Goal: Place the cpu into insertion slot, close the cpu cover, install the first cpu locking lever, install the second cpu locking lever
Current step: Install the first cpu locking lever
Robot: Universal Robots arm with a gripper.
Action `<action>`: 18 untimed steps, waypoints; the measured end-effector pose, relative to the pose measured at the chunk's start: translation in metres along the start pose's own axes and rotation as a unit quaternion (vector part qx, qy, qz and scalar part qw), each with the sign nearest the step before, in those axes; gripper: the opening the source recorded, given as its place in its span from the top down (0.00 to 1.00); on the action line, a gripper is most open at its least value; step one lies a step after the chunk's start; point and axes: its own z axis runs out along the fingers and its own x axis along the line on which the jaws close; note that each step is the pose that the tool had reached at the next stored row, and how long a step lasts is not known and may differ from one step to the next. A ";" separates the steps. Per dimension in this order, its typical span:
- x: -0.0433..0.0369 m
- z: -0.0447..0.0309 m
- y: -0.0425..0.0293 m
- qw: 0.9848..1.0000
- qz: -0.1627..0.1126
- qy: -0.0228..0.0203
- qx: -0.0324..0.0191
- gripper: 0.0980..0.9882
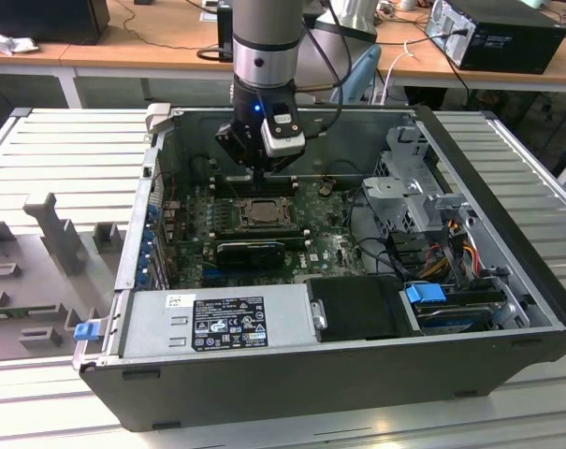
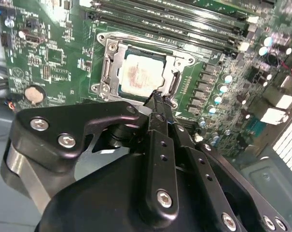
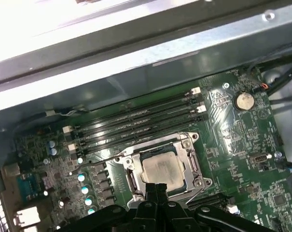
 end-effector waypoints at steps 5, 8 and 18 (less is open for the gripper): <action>0.0000 0.0001 0.0000 0.999 -0.051 0.001 0.001 0.99; 0.0000 0.0002 0.0000 0.997 -0.078 0.002 0.001 0.99; 0.0000 0.0004 0.0000 0.979 -0.203 0.004 0.003 0.99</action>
